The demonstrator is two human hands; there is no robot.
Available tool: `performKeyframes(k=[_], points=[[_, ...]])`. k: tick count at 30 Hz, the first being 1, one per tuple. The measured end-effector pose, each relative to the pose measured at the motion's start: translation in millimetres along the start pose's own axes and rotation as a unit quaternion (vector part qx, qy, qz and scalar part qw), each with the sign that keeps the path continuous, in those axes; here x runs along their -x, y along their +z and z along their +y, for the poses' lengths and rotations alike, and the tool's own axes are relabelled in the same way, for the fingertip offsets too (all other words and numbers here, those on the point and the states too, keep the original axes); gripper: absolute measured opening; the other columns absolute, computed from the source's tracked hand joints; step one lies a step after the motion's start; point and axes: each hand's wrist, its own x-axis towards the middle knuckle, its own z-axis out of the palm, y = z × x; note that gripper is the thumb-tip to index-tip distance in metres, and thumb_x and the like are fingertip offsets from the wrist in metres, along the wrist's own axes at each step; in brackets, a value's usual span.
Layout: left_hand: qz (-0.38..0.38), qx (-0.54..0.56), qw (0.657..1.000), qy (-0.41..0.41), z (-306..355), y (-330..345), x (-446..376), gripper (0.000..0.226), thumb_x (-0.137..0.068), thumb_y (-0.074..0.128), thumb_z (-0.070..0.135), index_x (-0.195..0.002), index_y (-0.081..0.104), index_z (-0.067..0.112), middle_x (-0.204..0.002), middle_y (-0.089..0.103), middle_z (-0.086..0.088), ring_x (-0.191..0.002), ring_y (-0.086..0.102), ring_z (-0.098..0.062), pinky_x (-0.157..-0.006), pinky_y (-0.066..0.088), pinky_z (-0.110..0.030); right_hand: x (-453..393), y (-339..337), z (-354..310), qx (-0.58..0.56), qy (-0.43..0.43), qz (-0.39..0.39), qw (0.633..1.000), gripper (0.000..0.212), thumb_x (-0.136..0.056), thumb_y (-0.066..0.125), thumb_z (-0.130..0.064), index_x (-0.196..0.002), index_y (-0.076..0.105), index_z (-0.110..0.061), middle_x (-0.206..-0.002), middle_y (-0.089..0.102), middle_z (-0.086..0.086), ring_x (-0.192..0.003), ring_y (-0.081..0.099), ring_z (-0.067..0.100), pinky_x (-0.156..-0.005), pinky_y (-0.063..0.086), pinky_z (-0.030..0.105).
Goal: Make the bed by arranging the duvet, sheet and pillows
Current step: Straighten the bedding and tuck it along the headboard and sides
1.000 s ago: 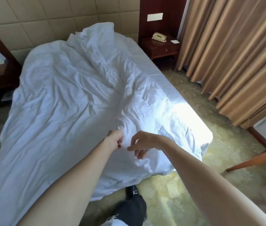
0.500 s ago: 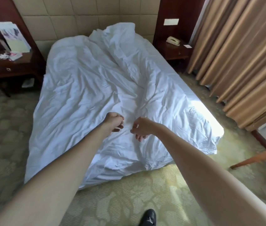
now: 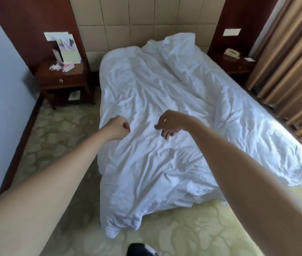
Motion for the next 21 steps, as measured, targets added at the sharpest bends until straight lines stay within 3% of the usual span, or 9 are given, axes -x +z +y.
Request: performKeyframes(k=[3, 8, 12, 16, 21], points=[[-0.020, -0.008, 1.000, 0.016, -24, -35, -19, 0.018, -0.093, 0.052, 0.009, -0.082, 0.064, 0.016, -0.093, 0.063, -0.005, -0.079, 0.064, -0.019, -0.060, 0.050, -0.026, -22, 4, -37, -0.012, 0.011, 0.019, 1.000, 0.036, -0.103, 0.048, -0.025, -0.113, 0.061, 0.007, -0.091, 0.071, 0.012, -0.067, 0.066, 0.019, -0.062, 0.049, 0.025], [-0.041, -0.011, 0.998, 0.048, -63, -103, -66, 0.017, -0.091, 0.051, 0.009, -0.085, 0.065, 0.016, -0.093, 0.064, -0.004, -0.076, 0.067, -0.020, -0.071, 0.058, -0.035, -87, 1, -97, -0.015, 0.053, 0.018, 0.998, 0.036, -0.103, 0.049, -0.024, -0.118, 0.061, 0.006, -0.096, 0.072, 0.012, -0.070, 0.066, 0.018, -0.062, 0.048, 0.024], [-0.007, -0.035, 0.998, 0.045, -108, -181, -115, 0.020, -0.091, 0.047, 0.007, -0.088, 0.067, 0.010, -0.087, 0.064, -0.006, -0.069, 0.065, -0.019, -0.054, 0.050, -0.025, -166, -11, -167, -0.034, 0.031, 0.041, 0.998, 0.037, -0.103, 0.049, -0.023, -0.119, 0.059, 0.008, -0.096, 0.070, 0.014, -0.066, 0.064, 0.018, -0.059, 0.045, 0.023], [-0.016, -0.054, 0.998, 0.021, -152, -257, -174, 0.024, -0.089, 0.043, 0.004, -0.088, 0.067, 0.009, -0.086, 0.067, -0.015, -0.073, 0.067, -0.026, -0.055, 0.050, -0.028, -237, -23, -242, -0.034, -0.002, 0.064, 0.997, 0.036, -0.102, 0.051, -0.026, -0.113, 0.063, 0.006, -0.098, 0.074, 0.015, -0.070, 0.068, 0.020, -0.057, 0.048, 0.023], [-0.048, -0.041, 0.998, 0.029, -179, -317, -257, 0.021, -0.089, 0.045, 0.005, -0.091, 0.066, 0.010, -0.093, 0.068, -0.017, -0.076, 0.067, -0.025, -0.053, 0.048, -0.028, -300, -50, -306, -0.011, 0.019, 0.049, 0.999, 0.038, -0.102, 0.050, -0.029, -0.113, 0.064, 0.004, -0.099, 0.076, 0.014, -0.076, 0.071, 0.020, -0.068, 0.052, 0.025]])
